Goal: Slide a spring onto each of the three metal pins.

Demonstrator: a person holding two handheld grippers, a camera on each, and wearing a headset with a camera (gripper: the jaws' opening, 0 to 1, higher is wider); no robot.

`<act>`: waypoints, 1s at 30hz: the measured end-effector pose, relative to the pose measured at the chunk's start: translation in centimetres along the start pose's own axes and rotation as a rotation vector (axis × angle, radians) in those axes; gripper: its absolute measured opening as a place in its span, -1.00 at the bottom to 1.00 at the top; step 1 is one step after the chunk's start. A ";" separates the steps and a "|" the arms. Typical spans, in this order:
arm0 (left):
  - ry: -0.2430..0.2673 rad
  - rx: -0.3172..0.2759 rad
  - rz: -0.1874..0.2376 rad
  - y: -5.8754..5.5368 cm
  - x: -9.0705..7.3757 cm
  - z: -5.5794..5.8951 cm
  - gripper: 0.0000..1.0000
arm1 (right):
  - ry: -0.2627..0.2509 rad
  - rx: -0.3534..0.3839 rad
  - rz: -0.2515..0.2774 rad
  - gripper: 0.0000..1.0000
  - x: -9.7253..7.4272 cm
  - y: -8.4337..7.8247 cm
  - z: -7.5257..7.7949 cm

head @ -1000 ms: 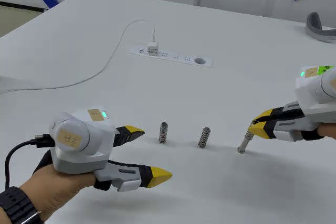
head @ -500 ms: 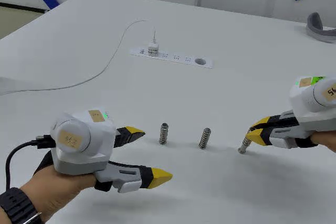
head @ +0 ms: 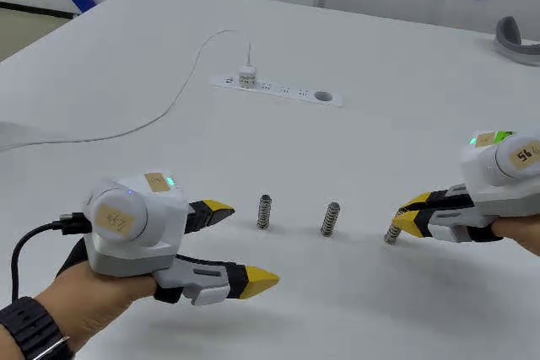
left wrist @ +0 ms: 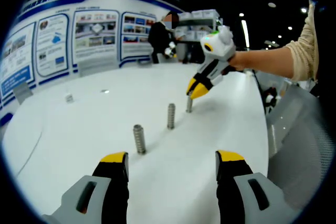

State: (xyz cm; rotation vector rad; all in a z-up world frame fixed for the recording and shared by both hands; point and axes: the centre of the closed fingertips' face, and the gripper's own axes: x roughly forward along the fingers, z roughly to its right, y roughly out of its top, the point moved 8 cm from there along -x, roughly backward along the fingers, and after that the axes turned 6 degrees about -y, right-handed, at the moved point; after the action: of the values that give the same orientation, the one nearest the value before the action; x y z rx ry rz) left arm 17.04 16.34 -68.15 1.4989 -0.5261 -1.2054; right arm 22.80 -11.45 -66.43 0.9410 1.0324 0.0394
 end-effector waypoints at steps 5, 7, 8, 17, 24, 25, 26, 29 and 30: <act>0.001 -0.001 -0.002 0.0 0.0 -0.1 0.37 | -0.001 0.003 -0.003 -0.76 0.2 -0.2 -0.1; 0.001 -0.001 -0.001 0.0 0.0 -0.1 0.37 | -0.002 0.008 -0.002 -0.76 0.4 -0.3 0.0; 0.001 -0.001 -0.001 -0.1 0.0 -0.1 0.37 | -0.002 0.009 -0.003 -0.75 0.4 -0.4 0.0; 0.000 -0.002 -0.001 -0.1 0.1 -0.1 0.37 | -0.008 0.016 0.005 -0.75 0.7 -0.5 0.0; 0.001 -0.002 0.003 0.0 0.1 -0.1 0.37 | -0.014 0.016 0.007 -0.72 0.6 -0.6 0.0; 0.001 -0.001 0.003 0.0 0.1 -0.1 0.37 | -0.017 0.017 0.010 -0.70 0.5 -0.6 0.0; 0.001 -0.001 0.003 0.0 0.1 -0.2 0.37 | -0.019 0.017 0.011 -0.66 0.5 -0.6 0.0; 0.000 -0.002 0.005 0.0 0.1 -0.2 0.37 | -0.021 0.021 0.016 -0.64 0.4 -0.6 0.0; 0.000 -0.001 0.005 0.0 0.1 -0.2 0.37 | -0.022 0.022 0.017 -0.64 0.4 -0.6 0.0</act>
State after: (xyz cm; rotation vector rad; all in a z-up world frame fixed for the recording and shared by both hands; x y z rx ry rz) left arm 17.26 16.32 -68.16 1.4963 -0.5289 -1.2018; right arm 22.73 -11.65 -67.10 0.9681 1.0064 0.0319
